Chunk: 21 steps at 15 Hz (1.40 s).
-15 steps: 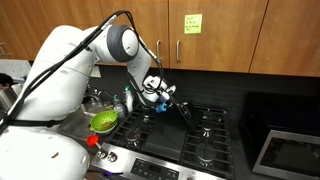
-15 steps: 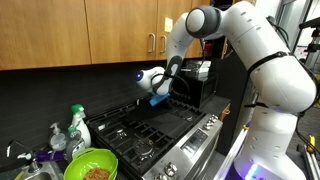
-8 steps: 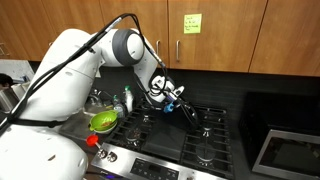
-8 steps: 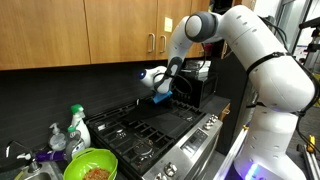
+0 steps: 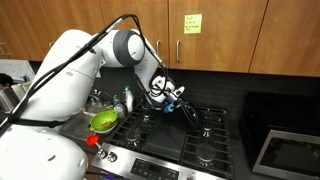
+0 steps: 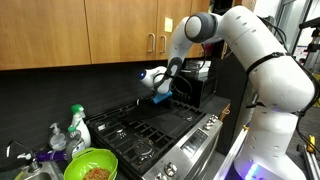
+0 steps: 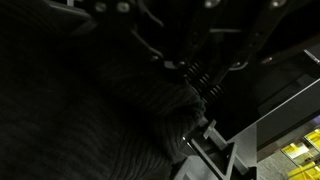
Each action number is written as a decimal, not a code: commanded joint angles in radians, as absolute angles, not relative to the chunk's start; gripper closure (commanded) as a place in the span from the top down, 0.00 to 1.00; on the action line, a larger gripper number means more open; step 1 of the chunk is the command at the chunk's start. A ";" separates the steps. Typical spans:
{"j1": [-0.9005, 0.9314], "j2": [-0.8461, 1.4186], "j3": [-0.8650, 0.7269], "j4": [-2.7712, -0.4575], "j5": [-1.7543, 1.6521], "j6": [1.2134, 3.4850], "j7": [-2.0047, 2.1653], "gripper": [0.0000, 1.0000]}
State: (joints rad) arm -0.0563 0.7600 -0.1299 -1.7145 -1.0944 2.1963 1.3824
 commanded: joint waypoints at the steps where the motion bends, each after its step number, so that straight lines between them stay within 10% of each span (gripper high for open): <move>1: -0.039 0.765 -0.140 -1.705 -1.075 2.174 1.373 0.61; 6: -0.055 0.765 -0.117 -1.711 -1.016 2.183 1.306 0.98; 21: -0.087 0.749 -0.132 -1.801 -0.761 2.595 0.777 1.00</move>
State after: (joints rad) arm -0.0987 0.7674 -0.1027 -1.7735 -0.8197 2.5463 0.8752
